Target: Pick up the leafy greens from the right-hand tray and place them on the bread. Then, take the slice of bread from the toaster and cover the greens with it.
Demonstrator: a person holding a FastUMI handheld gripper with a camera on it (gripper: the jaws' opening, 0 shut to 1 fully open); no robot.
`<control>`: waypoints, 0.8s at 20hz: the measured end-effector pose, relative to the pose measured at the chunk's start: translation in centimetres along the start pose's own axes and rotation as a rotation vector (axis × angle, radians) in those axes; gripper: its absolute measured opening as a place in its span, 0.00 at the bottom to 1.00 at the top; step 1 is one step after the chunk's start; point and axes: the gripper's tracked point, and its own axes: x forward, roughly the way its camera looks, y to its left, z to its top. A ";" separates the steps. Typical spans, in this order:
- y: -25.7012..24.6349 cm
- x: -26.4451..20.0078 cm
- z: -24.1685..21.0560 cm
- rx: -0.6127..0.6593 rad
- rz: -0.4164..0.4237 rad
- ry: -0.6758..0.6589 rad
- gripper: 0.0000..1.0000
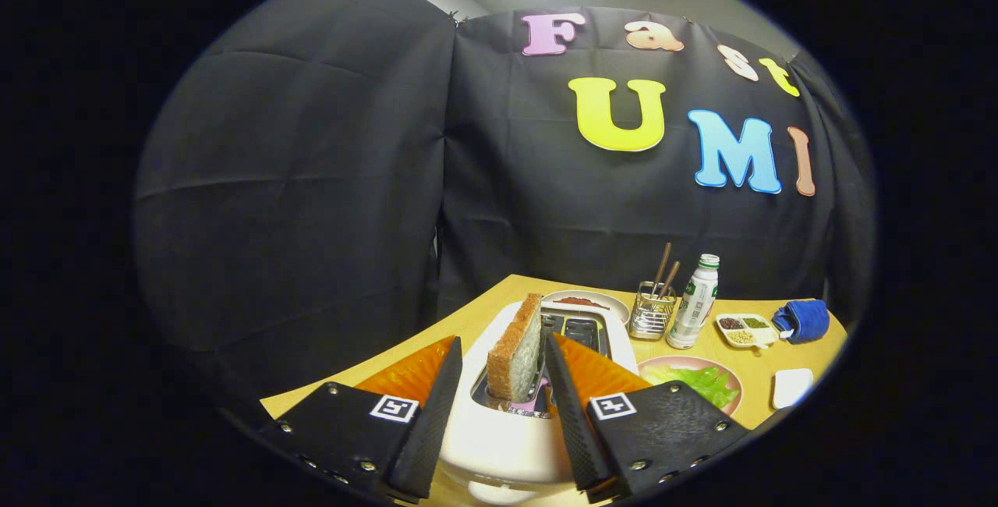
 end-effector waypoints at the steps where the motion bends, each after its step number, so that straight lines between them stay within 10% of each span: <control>1: 0.2 0.2 0.2 0.005 0.003 -0.008 0.61; 4: -0.6 1.1 0.1 0.005 -0.051 -0.001 0.21; 16: -1.3 1.2 1.6 0.076 0.023 -0.008 0.03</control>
